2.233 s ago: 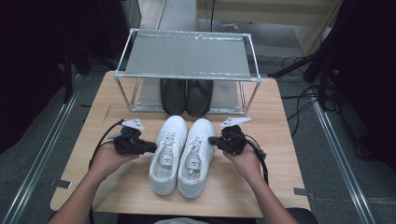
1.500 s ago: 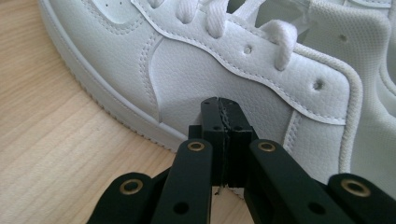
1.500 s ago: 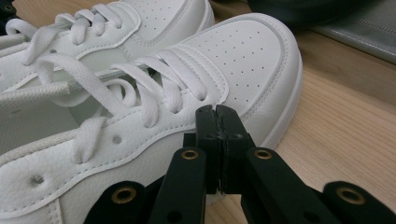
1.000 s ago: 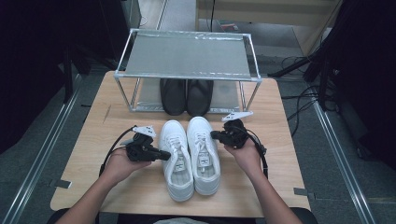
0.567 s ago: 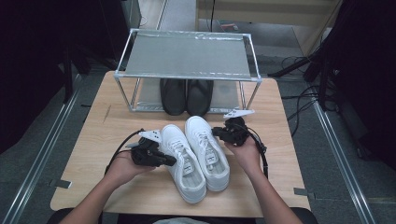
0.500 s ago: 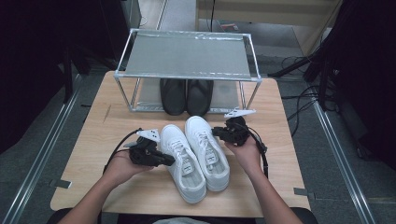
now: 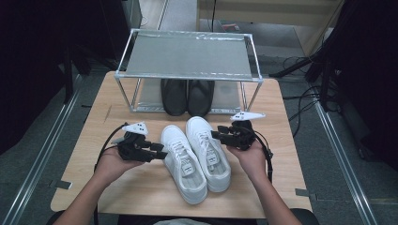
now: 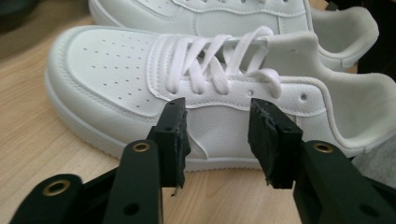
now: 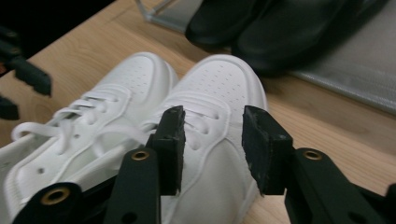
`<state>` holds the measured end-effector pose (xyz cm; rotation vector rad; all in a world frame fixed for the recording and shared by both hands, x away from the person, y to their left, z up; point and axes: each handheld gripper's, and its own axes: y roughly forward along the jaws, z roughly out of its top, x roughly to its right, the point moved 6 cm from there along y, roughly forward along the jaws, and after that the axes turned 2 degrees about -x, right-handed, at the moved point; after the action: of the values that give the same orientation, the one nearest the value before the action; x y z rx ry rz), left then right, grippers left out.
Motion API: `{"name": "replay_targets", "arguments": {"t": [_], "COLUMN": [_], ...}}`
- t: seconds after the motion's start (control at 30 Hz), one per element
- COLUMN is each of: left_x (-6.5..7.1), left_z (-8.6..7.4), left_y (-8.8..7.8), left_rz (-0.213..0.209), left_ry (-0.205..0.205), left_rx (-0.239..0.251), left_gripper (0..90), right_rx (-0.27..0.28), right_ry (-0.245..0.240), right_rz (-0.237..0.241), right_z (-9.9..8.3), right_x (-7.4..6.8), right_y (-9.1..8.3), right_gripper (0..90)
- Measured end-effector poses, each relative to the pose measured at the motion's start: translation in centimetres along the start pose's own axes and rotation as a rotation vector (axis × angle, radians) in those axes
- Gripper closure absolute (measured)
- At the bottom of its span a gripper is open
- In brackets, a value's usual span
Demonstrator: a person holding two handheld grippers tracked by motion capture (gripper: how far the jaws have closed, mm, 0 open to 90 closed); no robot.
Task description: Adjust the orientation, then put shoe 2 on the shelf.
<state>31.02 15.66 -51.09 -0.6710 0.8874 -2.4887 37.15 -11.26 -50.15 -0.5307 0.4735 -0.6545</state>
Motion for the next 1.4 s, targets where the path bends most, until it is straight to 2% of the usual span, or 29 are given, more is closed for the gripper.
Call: {"name": "replay_targets", "arguments": {"t": [0.07,0.33,0.4,0.57,0.8,1.0,1.4], "left_x": [-0.3,-1.2,-1.3,-1.6,-1.8,-1.8,-2.1], "left_z": [0.0,-0.2,-0.2,-0.4,-0.4,-0.5,-0.3], "left_y": [-0.2,-0.7,-0.8,-0.9,-1.0,-1.0,-0.9], "left_rz": [0.010,0.052,0.057,0.076,0.074,0.080,0.083], "left_ry": [-0.008,-0.012,-0.008,-0.008,-0.012,-0.011,-0.012], "left_rx": [0.007,0.027,0.032,0.027,0.030,0.023,0.023], "left_gripper": [54.1,43.7,43.2,41.6,40.9,40.8,40.5], "right_rx": [0.015,0.027,0.029,0.022,0.018,0.015,-0.026], "right_ry": [-0.016,-0.012,-0.017,-0.015,-0.029,-0.038,-0.043], "right_rz": [0.006,0.033,0.034,0.042,0.066,0.048,0.021], "right_z": [-0.1,-0.2,-0.2,-0.2,-0.8,-1.3,-2.2], "right_x": [-0.5,-2.5,-2.9,-4.2,-6.4,-7.6,-8.6], "right_y": [-0.4,-1.4,-1.5,-1.5,-1.3,-0.9,-0.1], "right_gripper": [58.6,52.6,48.2,44.9,39.2,30.3,30.6]}}
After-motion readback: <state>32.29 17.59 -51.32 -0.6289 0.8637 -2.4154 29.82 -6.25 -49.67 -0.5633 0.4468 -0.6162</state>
